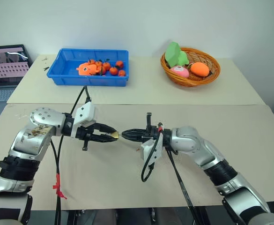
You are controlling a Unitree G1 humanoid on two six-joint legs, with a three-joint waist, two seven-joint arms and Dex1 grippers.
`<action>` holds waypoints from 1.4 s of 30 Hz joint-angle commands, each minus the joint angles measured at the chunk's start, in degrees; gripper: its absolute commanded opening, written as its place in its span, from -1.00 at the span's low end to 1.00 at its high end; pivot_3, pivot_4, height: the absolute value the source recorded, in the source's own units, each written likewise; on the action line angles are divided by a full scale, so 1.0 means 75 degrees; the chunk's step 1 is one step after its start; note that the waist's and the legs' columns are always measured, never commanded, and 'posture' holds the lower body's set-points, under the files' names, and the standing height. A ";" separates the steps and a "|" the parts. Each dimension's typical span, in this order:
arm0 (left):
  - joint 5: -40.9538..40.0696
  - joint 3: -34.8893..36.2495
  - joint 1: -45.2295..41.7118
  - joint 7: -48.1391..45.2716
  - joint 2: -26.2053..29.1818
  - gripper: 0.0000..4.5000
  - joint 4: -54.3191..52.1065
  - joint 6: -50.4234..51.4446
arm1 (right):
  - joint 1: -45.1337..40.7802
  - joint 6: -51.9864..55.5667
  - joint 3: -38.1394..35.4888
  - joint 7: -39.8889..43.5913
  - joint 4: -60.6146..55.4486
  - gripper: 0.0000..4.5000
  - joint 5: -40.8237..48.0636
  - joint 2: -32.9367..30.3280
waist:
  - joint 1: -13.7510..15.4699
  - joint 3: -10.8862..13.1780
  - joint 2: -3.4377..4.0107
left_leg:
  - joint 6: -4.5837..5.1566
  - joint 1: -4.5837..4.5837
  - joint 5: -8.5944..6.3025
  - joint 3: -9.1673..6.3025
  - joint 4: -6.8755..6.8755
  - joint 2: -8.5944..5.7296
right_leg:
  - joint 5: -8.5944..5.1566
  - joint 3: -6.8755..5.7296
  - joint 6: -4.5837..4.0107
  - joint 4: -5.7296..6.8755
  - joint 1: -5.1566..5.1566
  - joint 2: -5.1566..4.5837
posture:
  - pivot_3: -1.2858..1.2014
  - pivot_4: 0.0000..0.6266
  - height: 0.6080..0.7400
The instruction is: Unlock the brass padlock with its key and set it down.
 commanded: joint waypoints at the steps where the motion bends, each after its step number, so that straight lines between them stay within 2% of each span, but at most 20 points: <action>1: -0.0150 0.0231 -0.0091 0.0033 0.0054 -0.64 -0.0242 -0.0054 | 0.0102 0.0409 0.0031 0.0368 -0.0355 -0.97 0.0406 0.0079 | 0.0002 0.0000 0.0000 | 0.0000 0.0000 0.0000 0.0000 0.0000 0.0000 | 0.0000 0.0000 0.0000 0.0000 0.0000 0.0000 | 0.03 -0.52 1.00; 14: -0.0165 0.0249 -0.0050 0.0044 0.0063 -0.64 -0.0300 -0.0028 | 0.0350 0.1569 0.0017 0.1008 -0.0956 -0.97 0.1027 0.0165 | 0.0009 0.0000 0.0000 | 0.0000 0.0000 0.0000 0.0000 0.0003 0.0000 | 0.0000 -0.0001 0.0001 0.0004 0.0000 0.0000 | 0.03 -0.52 1.00; 21: -0.0170 0.0257 -0.0030 0.0047 0.0081 -0.64 -0.0322 -0.0005 | 0.0257 0.0795 0.0016 0.0504 -0.0855 -0.97 0.0290 0.0062 | 0.0012 0.0000 0.0000 | 0.0000 -0.0001 0.0000 0.0000 0.0003 0.0000 | 0.0000 -0.0001 0.0001 0.0004 -0.0001 0.0001 | 0.03 -0.52 1.00; 23: -0.0174 0.0263 -0.0025 0.0052 0.0085 -0.64 -0.0324 0.0001 | 0.0273 0.0662 0.0034 0.0431 -0.0790 -0.72 0.0154 0.0043 | 0.0011 0.0000 0.0000 | 0.0000 0.0000 0.0000 0.0001 0.0004 0.0000 | 0.0000 -0.0001 0.0001 0.0004 -0.0001 0.0001 | 0.03 -0.52 1.00; 24: -0.0174 0.0262 -0.0025 0.0056 0.0085 -0.64 -0.0322 0.0002 | 0.0293 0.0617 0.0042 0.0399 -0.0775 -0.68 0.0109 0.0045 | 0.0010 0.0000 0.0000 | 0.0000 0.0000 0.0000 0.0001 0.0003 0.0000 | 0.0000 -0.0001 0.0001 0.0004 -0.0001 0.0001 | 0.03 -0.52 1.00; 26: -0.0182 0.0263 -0.0021 0.0063 0.0090 -0.64 -0.0327 0.0004 | 0.0317 0.0506 0.0044 0.0292 -0.0792 -0.31 -0.0035 0.0055 | 0.0009 0.0000 0.0000 | 0.0000 0.0000 0.0000 0.0001 0.0004 0.0000 | 0.0000 -0.0001 0.0001 0.0004 -0.0001 0.0001 | 0.03 -0.52 1.00; 28: -0.0188 0.0266 -0.0017 0.0072 0.0095 -0.64 -0.0331 0.0005 | 0.0312 0.0373 0.0019 0.0129 -0.0841 -0.04 -0.0226 0.0093 | 0.0010 0.0000 0.0000 | 0.0000 0.0000 0.0000 0.0000 0.0004 0.0000 | 0.0000 -0.0001 0.0001 0.0004 -0.0001 0.0001 | 0.03 -0.52 1.00; 33: -0.0195 0.0273 -0.0006 0.0079 0.0106 -0.64 -0.0338 0.0004 | 0.0182 -0.0169 -0.0219 -0.0628 -0.0561 -0.04 -0.0808 0.0084 | 0.0010 0.0000 0.0000 | 0.0000 0.0000 0.0000 0.0000 0.0004 0.0000 | 0.0000 -0.0001 0.0001 0.0004 -0.0001 0.0001 | 0.03 -0.52 1.00; 38: -0.0195 0.0278 -0.0007 0.0069 0.0119 -0.64 -0.0317 -0.0011 | -0.0199 -0.1090 -0.0425 -0.2712 -0.0139 -0.04 -0.2690 0.0013 | 0.0000 0.0000 0.0000 | -0.0003 -0.0001 0.0002 0.0004 0.0005 -0.0001 | 0.0000 0.0000 0.0000 0.0008 -0.0007 0.0000 | 0.03 -0.52 1.00; 42: -0.0194 0.0270 -0.0033 0.0058 0.0127 -0.64 -0.0303 -0.0009 | -0.0309 -0.1451 -0.0296 -0.3390 -0.0161 -0.04 -0.3327 -0.0005 | -0.0002 0.0000 0.0000 | -0.0004 -0.0004 0.0002 0.0004 0.0005 -0.0003 | -0.0002 0.0002 -0.0002 0.0030 -0.0018 -0.0001 | 0.03 -0.52 1.00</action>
